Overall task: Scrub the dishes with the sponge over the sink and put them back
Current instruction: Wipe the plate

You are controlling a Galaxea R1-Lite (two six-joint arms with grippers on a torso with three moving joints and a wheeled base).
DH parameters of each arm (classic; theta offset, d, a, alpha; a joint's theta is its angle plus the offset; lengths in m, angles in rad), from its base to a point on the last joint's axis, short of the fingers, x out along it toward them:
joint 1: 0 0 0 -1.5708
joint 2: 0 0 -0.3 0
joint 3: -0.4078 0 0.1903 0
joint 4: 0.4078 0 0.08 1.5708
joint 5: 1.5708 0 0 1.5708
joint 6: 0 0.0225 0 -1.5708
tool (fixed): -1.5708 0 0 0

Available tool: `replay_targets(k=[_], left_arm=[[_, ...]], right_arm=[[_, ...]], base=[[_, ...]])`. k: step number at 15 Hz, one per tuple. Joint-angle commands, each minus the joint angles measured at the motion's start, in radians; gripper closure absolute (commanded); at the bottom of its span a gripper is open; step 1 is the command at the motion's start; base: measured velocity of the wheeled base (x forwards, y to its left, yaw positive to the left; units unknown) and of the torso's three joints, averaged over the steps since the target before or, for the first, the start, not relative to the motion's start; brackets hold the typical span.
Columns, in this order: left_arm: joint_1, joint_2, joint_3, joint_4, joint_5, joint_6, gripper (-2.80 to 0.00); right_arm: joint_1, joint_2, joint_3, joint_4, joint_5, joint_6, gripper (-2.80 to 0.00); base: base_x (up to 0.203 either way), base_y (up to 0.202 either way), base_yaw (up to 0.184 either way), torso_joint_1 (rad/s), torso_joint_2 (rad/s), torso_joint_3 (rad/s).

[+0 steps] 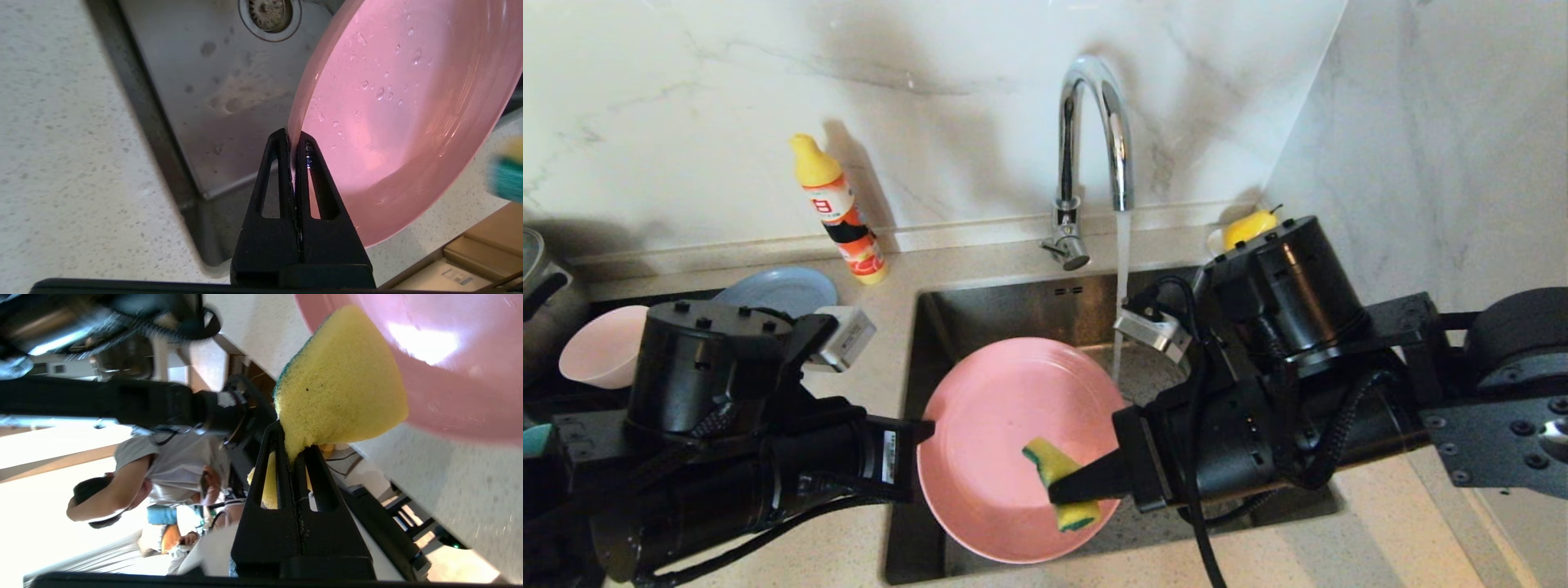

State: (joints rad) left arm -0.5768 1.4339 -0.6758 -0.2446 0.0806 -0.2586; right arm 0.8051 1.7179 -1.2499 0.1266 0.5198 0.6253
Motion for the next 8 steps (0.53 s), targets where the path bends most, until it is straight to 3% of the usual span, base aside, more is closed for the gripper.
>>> replay_targets(k=[1,8], left_arm=[[-0.006,0.025,0.01,-0.009,0.001,-0.001,0.0],[-0.014,0.03,0.016,-0.034,0.001,-0.008,0.0]], right_arm=[[0.014,0.069,-0.033,0.002,-0.008,0.004,0.0],[0.048,0.19,-0.142,0.046,-0.068,0.004,0.0]], base=[[0.0,0.0,0.0,0.0,0.0,0.0],[0.0,0.0,0.0,0.0,0.0,0.0]])
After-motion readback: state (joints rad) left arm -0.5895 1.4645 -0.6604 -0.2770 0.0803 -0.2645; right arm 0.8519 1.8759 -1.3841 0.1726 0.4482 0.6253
